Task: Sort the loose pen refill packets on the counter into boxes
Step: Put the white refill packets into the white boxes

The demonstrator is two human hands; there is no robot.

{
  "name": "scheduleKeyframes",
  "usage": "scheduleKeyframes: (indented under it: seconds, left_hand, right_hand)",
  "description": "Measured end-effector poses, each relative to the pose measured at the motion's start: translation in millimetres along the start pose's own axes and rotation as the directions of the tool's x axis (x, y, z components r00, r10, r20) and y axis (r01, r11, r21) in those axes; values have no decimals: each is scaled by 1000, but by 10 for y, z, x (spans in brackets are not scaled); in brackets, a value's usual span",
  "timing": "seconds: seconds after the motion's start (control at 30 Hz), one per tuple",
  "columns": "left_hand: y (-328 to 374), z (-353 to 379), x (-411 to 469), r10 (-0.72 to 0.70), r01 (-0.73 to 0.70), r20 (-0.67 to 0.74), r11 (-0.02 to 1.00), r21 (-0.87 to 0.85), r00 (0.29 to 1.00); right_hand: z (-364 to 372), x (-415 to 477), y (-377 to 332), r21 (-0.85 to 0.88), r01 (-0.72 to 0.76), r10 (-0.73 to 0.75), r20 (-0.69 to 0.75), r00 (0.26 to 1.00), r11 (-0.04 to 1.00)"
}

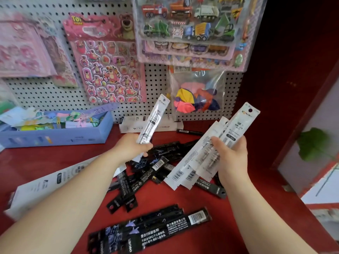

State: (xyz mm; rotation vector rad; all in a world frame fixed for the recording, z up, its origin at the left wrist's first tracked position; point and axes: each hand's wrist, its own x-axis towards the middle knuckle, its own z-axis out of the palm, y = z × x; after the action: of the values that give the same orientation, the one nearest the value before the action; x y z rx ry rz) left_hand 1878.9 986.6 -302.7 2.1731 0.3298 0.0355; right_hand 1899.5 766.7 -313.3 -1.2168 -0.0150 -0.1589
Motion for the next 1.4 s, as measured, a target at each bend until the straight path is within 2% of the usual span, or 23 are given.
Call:
scheduleKeyframes:
  seconds: [0.07, 0.17, 0.23, 0.37, 0.5, 0.63, 0.83, 0.97, 1.2, 1.3, 1.4]
  left_hand:
    - [54, -1, -182, 18, -24, -60, 993, -113, 998]
    - [130, 133, -460, 97, -108, -81, 983, -149, 992]
    - [157, 276, -607, 135, -143, -56, 973, -180, 989]
    - [129, 415, -770, 71, -62, 18, 949, -309, 997]
    - [82, 420, -803, 133, -99, 102, 952, -290, 986]
    - [77, 431, -747, 145, -92, 152, 947, -308, 978]
    - [112, 409, -651, 195, -134, 175, 941, -311, 965]
    - [107, 361, -559, 230, -175, 156, 937, -303, 961]
    - [30, 524, -563, 213, -155, 203, 951, -267, 956]
    - [15, 531, -555, 194, -124, 195, 938, -322, 961]
    - [52, 518, -548, 218, -155, 166, 932, -327, 962]
  right_hand:
    - [47, -62, -48, 18, -14, 13, 51, 999, 1000]
    - [172, -156, -83, 25, -77, 73, 142, 987, 997]
    - [264, -230, -90, 27, -125, 116, 230, 966, 992]
    - [372, -319, -85, -46, -101, 111, 376, 920, 994]
    - [404, -313, -86, -35, -136, 136, 474, 870, 990]
    - [485, -339, -63, -20, -105, 98, 565, 819, 994]
    - [594, -256, -116, -63, -7, 44, 603, 797, 998]
    - [563, -213, -77, -108, -11, 78, 636, 768, 994]
    - [510, -234, 53, -186, -45, 145, 573, 806, 982]
    - [529, -204, 24, -160, -15, 104, 561, 822, 987]
    - [536, -173, -31, -97, -9, 61, 546, 836, 995]
